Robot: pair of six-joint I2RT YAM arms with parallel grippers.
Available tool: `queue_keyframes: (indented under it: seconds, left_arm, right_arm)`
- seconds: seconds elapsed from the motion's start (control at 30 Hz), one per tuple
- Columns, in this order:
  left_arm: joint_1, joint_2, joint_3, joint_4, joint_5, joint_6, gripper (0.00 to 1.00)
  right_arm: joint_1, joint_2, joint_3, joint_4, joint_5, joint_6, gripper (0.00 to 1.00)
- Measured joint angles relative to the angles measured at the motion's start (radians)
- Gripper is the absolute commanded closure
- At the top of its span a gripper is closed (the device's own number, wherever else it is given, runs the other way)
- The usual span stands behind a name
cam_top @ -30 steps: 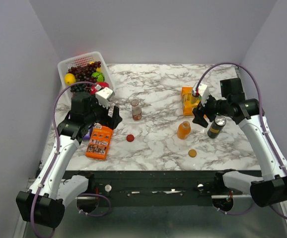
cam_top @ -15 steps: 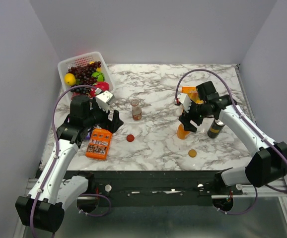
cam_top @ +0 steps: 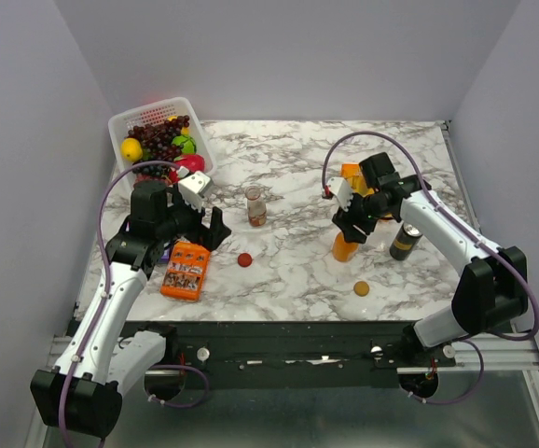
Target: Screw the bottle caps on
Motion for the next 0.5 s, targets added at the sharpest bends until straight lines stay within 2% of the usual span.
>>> queue_keyframes:
  seconds: [0.13,0.17,0.27,0.37,0.5]
  left_arm:
    - [0.0,0.005,-0.001,0.005,0.004,0.0,0.01]
    - [0.0,0.007,-0.002,0.006,0.008,0.0,0.01]
    - [0.0,0.011,-0.01,0.007,0.026,0.001,0.01]
    - [-0.017,0.024,-0.017,0.009,0.044,0.005,0.01]
    - [-0.127,0.041,-0.039,0.035,0.059,0.021,0.01]
  right_arm:
    - [0.01,0.002,0.0,0.002,-0.001,-0.005,0.58]
    - [0.013,0.002,0.0,0.002,-0.001,-0.007,0.67]
    - [0.019,0.002,0.0,0.001,-0.002,-0.012,0.81]
    - [0.025,0.002,0.011,-0.022,-0.003,-0.014,0.86]
    - [0.028,0.0,0.103,-0.122,-0.032,-0.014,0.88]
